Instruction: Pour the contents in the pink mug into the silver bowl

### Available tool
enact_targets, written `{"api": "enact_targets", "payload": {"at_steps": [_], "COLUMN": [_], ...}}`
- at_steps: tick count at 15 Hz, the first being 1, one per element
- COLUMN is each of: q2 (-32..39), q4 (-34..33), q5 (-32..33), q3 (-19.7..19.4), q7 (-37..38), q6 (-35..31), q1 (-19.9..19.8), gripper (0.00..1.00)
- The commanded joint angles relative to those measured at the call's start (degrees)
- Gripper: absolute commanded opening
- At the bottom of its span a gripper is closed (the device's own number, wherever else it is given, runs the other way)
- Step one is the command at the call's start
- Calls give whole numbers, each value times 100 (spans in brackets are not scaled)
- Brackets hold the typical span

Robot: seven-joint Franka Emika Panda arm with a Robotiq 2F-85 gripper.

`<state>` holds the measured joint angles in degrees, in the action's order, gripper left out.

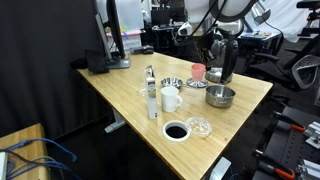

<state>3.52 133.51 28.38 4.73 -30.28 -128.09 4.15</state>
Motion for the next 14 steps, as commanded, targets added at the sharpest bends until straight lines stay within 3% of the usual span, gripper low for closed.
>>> {"api": "enact_targets", "payload": {"at_steps": [1, 6, 14], "q2": [-480, -906, -524], "q4": [471, 819, 916], "q5": [285, 971, 1055], "q3": [-91, -126, 212], "q7": [494, 1172, 1258], "q6": [244, 1194, 1975], "q1": [-36, -41, 292], "gripper": [4, 4, 4]}}
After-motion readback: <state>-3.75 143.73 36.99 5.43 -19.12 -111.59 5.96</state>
